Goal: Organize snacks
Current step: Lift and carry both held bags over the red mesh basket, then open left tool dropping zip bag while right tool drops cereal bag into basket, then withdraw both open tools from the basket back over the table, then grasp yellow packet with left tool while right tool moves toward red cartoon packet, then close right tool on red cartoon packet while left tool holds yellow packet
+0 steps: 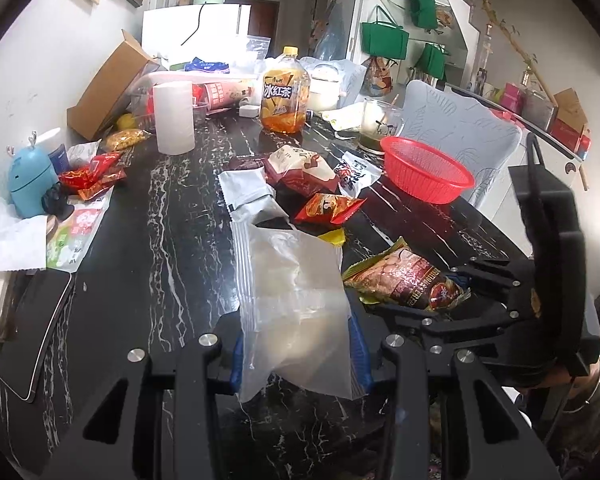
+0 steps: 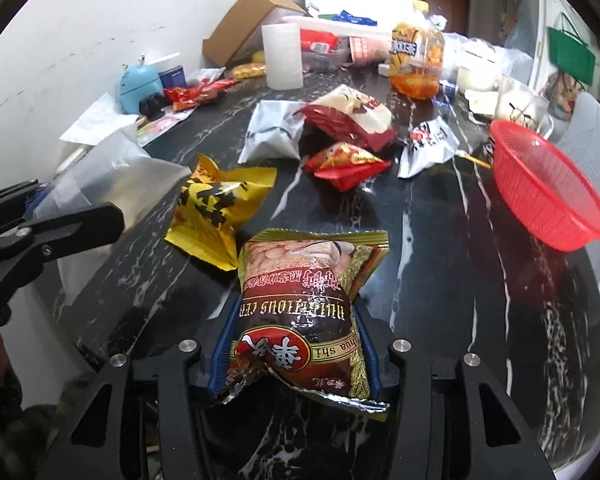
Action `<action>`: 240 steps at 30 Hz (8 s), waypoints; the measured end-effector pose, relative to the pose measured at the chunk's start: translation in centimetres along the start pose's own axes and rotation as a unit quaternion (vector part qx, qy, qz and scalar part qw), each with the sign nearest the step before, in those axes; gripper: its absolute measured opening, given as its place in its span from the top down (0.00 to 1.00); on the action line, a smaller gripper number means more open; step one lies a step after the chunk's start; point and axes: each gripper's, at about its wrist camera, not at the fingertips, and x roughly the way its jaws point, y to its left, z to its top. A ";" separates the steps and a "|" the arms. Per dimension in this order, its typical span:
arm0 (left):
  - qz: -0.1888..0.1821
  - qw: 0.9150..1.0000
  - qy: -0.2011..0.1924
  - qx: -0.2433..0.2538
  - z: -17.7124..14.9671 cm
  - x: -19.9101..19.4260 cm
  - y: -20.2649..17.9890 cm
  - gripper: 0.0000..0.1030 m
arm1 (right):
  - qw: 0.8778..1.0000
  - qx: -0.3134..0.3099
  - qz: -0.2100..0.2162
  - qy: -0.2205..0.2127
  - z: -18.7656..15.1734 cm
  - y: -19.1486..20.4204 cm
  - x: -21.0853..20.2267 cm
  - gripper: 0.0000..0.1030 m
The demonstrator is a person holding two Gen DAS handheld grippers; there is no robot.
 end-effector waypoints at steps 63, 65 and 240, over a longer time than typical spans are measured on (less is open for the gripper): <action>-0.131 0.988 -0.004 0.083 19.7 12.2 -17.1 0.61 | 0.976 0.118 -0.127 -0.133 7.1 -21.6 -13.6 0.53; -0.117 0.990 0.004 0.081 20.2 14.1 -17.2 0.61 | 0.976 0.128 -0.126 -0.124 7.3 -22.5 -12.5 0.53; -0.035 0.992 0.087 -0.090 4.2 10.7 6.2 0.44 | 0.999 0.007 0.013 0.031 10.2 -5.3 9.0 0.30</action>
